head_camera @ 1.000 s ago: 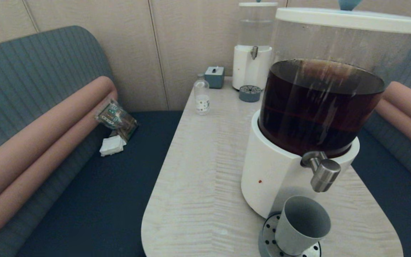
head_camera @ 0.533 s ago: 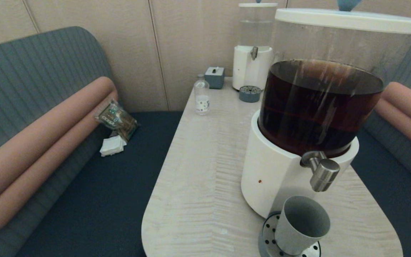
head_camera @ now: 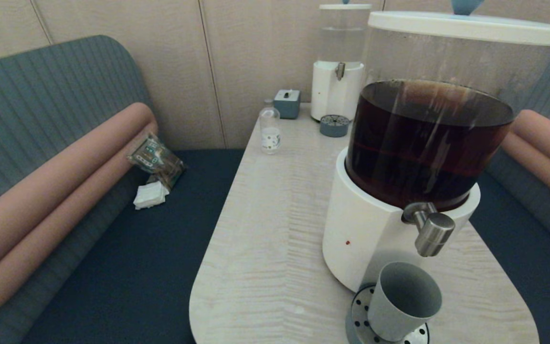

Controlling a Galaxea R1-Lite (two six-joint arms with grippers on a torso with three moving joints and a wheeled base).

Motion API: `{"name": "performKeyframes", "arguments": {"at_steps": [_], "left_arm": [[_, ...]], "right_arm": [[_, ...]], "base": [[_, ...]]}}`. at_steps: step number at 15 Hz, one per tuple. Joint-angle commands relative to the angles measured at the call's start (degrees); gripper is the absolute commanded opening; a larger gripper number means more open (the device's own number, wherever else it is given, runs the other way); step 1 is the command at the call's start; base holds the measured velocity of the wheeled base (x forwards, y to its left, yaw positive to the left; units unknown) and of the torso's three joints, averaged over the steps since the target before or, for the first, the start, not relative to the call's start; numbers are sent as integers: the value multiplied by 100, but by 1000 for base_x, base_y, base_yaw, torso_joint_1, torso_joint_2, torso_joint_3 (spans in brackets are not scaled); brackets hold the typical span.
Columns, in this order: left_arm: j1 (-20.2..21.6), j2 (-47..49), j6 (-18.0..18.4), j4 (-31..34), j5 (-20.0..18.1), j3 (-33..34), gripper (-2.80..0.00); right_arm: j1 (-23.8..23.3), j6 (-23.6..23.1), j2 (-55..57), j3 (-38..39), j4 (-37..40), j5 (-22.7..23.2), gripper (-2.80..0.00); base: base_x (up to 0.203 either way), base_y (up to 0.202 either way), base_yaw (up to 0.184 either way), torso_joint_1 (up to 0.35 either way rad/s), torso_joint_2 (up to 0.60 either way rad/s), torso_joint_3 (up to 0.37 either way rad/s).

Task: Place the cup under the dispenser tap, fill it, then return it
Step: Turn on the faucet

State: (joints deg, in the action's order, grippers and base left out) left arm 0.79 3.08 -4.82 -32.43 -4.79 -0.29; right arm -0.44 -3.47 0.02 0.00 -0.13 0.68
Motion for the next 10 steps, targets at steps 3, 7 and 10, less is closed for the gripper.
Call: {"name": "performKeyframes", "arguments": {"at_steps": [3, 7, 10], "left_arm": [[0, -298, 1298, 2162, 480, 21, -280], [0, -300, 1389, 2932, 542, 8, -280], [-10, -299, 603, 3447, 369, -48, -280]], "right_arm": [[0, -4, -11, 53, -4, 2, -280], [0, -4, -11, 53, -4, 2, -280], [0, -4, -11, 53, -4, 2, -280]], "base": [[0, 0, 0, 0, 0, 0], [0, 0, 0, 0, 0, 0], [0, 0, 0, 0, 0, 0]]}}
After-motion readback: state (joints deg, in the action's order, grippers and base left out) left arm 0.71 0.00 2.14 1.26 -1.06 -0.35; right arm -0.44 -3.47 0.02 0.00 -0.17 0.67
